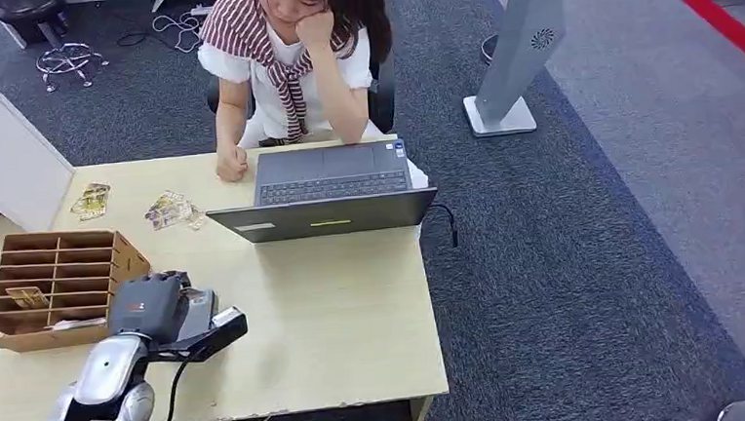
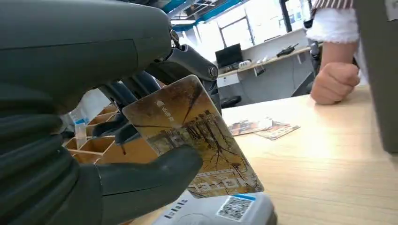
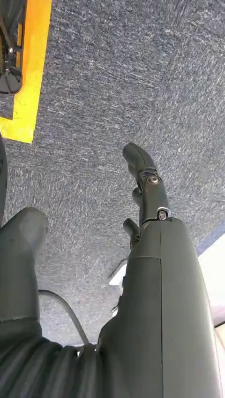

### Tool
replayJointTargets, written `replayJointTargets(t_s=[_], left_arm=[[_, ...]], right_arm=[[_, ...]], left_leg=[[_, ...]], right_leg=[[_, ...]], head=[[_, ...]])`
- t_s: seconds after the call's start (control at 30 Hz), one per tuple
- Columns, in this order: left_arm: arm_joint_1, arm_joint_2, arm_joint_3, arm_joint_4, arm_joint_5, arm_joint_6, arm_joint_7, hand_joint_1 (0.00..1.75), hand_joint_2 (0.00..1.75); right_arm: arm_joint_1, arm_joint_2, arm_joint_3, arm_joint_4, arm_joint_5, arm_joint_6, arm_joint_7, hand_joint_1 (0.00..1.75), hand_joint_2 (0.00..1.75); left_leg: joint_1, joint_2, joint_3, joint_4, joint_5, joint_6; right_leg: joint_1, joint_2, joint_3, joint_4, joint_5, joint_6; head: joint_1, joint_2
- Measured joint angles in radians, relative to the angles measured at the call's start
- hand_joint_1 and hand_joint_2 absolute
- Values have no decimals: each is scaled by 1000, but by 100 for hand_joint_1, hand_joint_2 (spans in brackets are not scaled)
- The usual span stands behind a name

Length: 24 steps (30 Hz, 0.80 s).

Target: Pass the card to the sensor for recognition and then transmit it.

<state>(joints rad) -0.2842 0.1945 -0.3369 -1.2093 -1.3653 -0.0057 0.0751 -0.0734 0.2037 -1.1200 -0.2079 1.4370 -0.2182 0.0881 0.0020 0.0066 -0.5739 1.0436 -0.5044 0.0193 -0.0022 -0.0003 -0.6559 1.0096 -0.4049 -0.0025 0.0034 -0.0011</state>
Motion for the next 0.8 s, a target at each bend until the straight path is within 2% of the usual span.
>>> replayJointTargets(t_s=[0.33,0.8], left_arm=[[-6,-6,-29,0,13,-10,-2,175,175],[-17,10,-31,23,21,-50,29,175,175]], right_arm=[[0,0,0,0,-1,-1,-3,0,175],[0,0,0,0,0,-2,-2,0,175]], left_leg=[[0,0,0,0,0,0],[0,0,0,0,0,0]], right_leg=[[0,0,0,0,0,0],[0,0,0,0,0,0]], head=[[0,0],[0,0]])
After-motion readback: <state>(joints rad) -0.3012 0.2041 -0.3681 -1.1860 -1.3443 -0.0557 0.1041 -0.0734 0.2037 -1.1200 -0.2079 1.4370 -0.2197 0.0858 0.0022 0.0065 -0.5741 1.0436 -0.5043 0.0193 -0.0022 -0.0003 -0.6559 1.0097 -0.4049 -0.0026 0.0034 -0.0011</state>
